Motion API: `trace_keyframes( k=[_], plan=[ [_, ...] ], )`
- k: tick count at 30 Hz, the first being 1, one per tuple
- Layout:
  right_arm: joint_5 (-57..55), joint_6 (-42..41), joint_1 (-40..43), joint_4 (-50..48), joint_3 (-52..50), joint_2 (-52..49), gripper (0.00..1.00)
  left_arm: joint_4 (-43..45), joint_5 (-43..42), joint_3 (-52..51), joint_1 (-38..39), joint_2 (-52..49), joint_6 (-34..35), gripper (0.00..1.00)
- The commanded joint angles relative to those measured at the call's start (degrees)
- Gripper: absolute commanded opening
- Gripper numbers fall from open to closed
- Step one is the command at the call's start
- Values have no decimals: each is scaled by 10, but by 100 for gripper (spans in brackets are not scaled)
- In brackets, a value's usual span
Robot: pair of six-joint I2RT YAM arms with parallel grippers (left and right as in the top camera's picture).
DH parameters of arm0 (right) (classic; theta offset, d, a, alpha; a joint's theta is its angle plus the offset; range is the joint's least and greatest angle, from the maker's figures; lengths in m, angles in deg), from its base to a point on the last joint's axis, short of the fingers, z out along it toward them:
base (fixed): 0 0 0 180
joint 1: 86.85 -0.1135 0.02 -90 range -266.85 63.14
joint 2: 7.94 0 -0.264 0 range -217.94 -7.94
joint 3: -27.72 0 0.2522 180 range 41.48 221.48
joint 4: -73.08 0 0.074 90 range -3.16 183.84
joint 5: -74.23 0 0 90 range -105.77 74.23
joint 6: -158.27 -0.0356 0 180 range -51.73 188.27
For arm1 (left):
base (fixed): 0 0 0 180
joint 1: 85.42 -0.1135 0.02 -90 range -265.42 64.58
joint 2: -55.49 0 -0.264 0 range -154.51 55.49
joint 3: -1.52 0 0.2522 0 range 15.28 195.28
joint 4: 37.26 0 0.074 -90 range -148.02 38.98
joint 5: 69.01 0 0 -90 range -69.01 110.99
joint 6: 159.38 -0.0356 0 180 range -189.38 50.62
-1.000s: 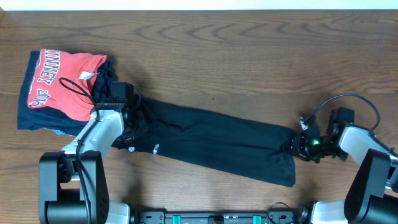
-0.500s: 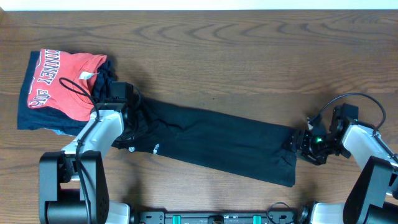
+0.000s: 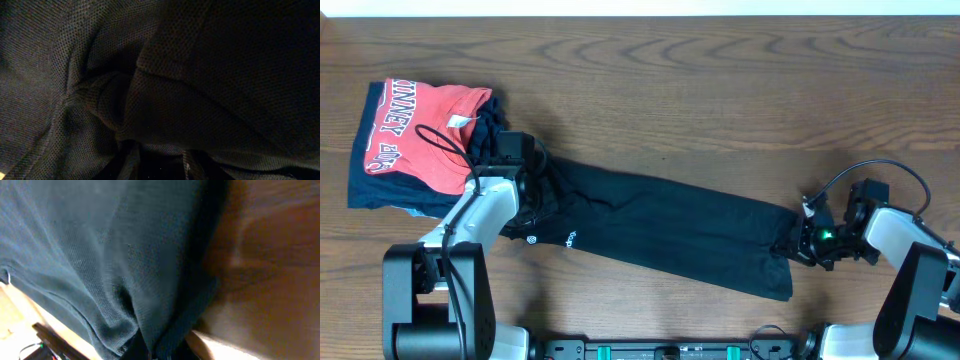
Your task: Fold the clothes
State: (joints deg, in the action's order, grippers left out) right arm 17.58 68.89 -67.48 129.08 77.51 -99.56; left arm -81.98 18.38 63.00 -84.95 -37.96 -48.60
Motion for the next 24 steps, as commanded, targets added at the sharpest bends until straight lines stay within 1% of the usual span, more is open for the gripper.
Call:
trace_keyframes(
  k=[1,2,3,4,6,8,9,15,17,20,24],
  plan=[
    [-49,-19,21,6,30,-4,1,2,0,17,-3,-8,-15,32],
    [-55,-24,26,11,42,-1,1,2,-6,19,-3,-7,-24,32],
    [-59,-25,30,19,52,1,1,-1,-21,21,-3,-4,-35,36],
    [-66,-25,33,27,64,4,1,-5,-38,25,-3,0,-41,37],
    [-96,-40,38,44,86,12,1,-22,-78,40,-3,13,-48,46],
    [-128,-55,40,61,109,20,1,-41,-127,57,-3,29,-61,58],
    [-152,-63,40,74,125,25,1,-57,-157,70,-3,41,-69,62],
    [-250,-109,39,136,210,57,1,-113,-243,103,-3,116,-83,65],
    [-251,-108,35,150,232,65,1,-121,-254,103,-3,144,-83,67],
    [-265,-102,12,174,259,74,1,-139,-261,103,-3,192,-87,68],
    [-246,-109,-51,189,269,76,1,-156,-262,103,-3,250,-96,68]
  ],
)
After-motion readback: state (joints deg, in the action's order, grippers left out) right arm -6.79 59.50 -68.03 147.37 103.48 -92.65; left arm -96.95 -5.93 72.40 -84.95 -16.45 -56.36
